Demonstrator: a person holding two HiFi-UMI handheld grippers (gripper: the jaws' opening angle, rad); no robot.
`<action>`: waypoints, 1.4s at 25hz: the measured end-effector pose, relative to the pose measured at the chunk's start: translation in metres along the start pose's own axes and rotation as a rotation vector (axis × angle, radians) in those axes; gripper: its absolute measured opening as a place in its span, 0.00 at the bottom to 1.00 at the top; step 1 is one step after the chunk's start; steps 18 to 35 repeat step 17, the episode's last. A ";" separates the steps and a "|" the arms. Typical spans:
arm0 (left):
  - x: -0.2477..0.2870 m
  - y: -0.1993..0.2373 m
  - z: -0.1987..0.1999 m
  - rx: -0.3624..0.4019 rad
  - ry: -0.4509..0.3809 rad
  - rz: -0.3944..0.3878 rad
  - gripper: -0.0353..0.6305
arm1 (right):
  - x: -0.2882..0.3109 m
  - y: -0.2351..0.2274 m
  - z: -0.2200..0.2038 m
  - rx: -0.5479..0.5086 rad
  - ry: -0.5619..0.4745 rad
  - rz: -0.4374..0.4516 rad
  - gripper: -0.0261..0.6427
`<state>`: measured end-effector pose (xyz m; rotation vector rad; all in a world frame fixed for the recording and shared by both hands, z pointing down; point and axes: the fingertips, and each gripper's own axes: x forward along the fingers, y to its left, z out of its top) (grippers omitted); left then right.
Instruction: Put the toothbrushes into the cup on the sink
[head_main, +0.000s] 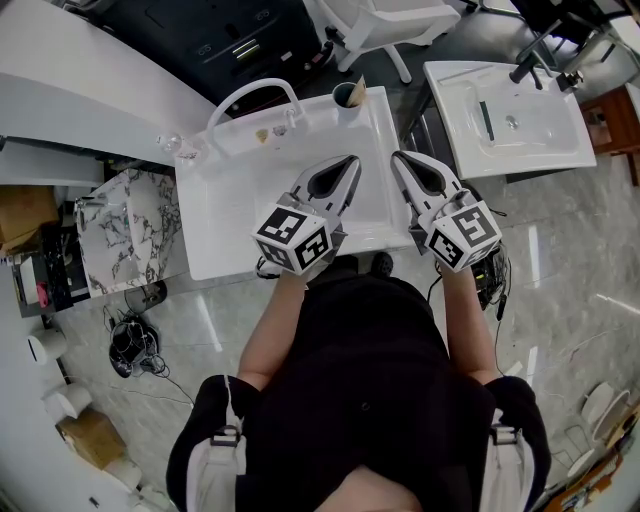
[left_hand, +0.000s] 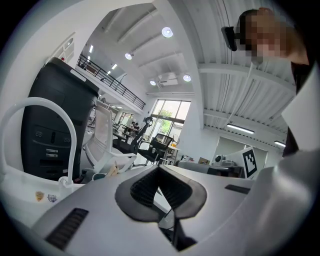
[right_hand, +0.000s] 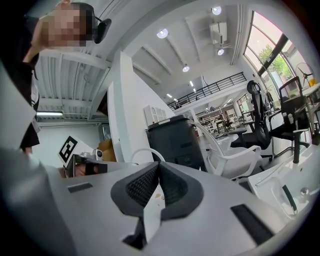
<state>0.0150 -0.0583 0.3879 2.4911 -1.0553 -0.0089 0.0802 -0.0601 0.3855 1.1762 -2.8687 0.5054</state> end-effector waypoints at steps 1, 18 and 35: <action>0.000 0.000 0.000 0.000 0.000 0.000 0.06 | 0.000 -0.001 0.000 0.001 0.000 0.000 0.09; 0.005 0.002 0.001 0.002 -0.001 0.004 0.06 | 0.003 -0.005 0.001 -0.001 0.002 0.001 0.08; 0.005 0.002 0.001 0.002 -0.001 0.004 0.06 | 0.003 -0.005 0.001 -0.001 0.002 0.001 0.08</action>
